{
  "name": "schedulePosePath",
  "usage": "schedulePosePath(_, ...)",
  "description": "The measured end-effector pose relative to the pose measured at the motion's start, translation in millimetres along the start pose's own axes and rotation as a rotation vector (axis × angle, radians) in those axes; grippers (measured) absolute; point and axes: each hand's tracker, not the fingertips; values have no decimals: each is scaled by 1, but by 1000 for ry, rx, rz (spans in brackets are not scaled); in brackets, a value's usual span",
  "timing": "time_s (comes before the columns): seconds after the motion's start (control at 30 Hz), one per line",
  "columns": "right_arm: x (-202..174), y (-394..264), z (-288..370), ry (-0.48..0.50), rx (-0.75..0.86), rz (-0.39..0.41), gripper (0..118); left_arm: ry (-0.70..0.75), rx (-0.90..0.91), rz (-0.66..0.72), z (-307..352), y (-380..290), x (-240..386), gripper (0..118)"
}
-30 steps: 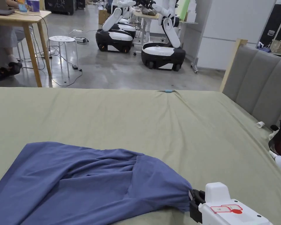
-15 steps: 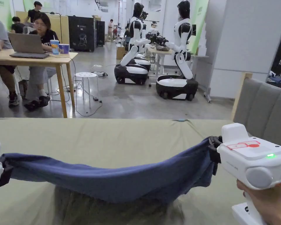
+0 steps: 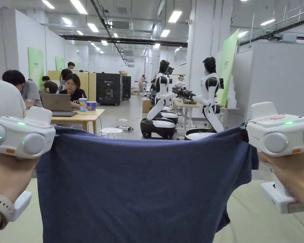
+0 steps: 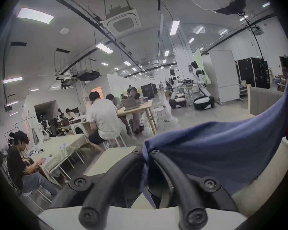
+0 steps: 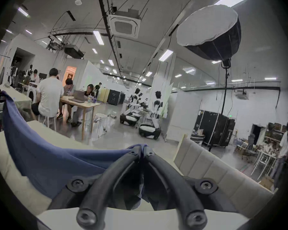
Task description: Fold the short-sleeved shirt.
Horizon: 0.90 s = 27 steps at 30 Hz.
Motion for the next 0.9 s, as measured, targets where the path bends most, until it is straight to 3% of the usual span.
schedulePosePath(0.23,4,71,-34,-26,83,-56,2,60,57,12,-27,62,-21,1)
schedulePosePath(0.57,-5,155,-47,-52,219,-35,2,106,147,50,-37,120,-43,1)
schedulePosePath(0.73,-16,122,-63,-39,181,-5,2,92,120,47,-59,94,-36,1)
schedulePosePath(0.9,-38,32,-85,-12,48,-28,2,36,-31,70,-94,11,-9,1)
